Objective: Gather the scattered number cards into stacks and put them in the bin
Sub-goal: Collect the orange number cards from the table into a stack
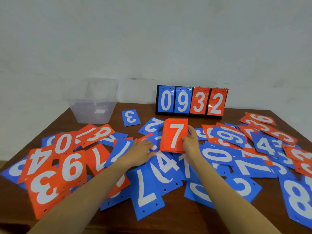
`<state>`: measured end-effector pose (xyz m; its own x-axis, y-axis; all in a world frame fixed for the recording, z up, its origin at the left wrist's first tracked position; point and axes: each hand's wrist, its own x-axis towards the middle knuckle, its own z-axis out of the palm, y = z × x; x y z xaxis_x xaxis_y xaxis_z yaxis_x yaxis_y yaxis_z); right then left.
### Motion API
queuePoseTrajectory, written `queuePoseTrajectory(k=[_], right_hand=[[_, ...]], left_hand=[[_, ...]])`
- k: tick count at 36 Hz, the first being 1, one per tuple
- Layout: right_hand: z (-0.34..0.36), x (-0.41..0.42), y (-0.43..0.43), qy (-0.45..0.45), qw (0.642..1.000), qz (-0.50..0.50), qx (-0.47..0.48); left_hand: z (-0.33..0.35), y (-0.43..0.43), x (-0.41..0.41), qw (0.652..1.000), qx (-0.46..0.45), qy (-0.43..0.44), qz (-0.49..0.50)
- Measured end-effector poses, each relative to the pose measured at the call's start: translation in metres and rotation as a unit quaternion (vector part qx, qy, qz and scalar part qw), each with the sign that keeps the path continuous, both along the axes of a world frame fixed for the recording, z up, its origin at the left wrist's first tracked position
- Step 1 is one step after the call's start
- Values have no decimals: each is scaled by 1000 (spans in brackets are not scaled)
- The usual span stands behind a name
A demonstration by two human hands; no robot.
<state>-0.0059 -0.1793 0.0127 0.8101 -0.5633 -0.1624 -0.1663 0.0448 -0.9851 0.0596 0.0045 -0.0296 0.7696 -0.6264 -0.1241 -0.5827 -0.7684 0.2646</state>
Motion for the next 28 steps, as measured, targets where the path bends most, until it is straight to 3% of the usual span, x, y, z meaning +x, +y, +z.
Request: queuePoseTrajectory(k=[5,7,9,11,15,23,28], right_hand=[[-7,9,-6,-10,1000,-10,-4],[-8,12,-8,-7,1000,-14,-1],[-9,13,-11,-4,1000,-14,3],[-9,13,-12,-2,1000,-14,5],[-10,13,-14,9,1000,-12,10],[-11,8,-16,8,1000,-8,5],[-13,3,-16,13,1000,-6,5]], left_hand=[[0,-9,-2,987,-138,41,-76],[2,-11,4,976,-214,24,-12],[6,-10,17,956,-269,15,114],[12,-8,33,954,-221,11,200],[17,-7,55,974,-45,56,215],[26,-15,64,964,-4,102,246],[25,-18,59,962,-82,59,255]])
